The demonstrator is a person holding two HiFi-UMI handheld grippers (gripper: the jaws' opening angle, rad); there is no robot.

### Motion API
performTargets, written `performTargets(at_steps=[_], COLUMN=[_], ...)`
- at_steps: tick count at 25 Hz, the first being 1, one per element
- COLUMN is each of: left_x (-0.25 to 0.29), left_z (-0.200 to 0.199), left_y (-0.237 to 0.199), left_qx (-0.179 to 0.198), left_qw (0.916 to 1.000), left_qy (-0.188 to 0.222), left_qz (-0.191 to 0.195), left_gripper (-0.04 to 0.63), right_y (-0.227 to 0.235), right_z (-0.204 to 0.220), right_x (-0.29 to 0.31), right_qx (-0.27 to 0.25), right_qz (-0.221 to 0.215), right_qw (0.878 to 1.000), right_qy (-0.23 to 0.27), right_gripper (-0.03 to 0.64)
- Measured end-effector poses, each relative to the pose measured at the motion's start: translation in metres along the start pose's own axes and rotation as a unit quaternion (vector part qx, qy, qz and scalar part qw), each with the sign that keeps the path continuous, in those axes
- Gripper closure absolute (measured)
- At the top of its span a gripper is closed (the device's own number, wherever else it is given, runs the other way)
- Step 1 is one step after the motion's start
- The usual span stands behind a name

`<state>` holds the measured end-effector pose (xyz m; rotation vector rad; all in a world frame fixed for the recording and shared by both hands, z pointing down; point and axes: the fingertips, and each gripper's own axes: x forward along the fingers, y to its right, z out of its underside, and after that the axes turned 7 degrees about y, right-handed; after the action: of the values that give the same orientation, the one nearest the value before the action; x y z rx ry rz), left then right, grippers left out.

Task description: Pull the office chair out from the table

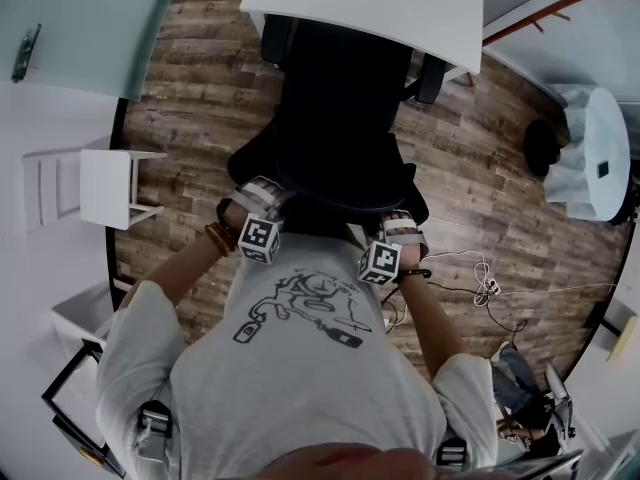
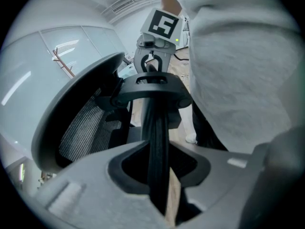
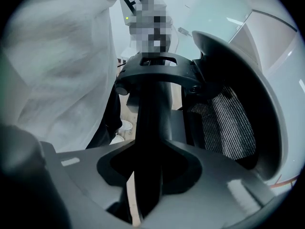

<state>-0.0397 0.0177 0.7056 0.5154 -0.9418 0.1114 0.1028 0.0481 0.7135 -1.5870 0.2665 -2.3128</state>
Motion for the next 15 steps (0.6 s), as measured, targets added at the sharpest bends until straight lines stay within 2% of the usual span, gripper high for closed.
performTargets(at_steps=[15], left_x=[-0.011], left_z=[-0.023], left_y=[0.049], left_qx=[-0.011], left_qw=[0.9996], left_qy=[0.007], left_qz=[0.025], left_gripper=[0.479], right_y=[-0.059], right_z=[-0.002], right_x=[-0.018], right_qx=[0.013], right_qz=[-0.039], right_qw=[0.999], right_qy=[0.012], right_gripper=[0.480])
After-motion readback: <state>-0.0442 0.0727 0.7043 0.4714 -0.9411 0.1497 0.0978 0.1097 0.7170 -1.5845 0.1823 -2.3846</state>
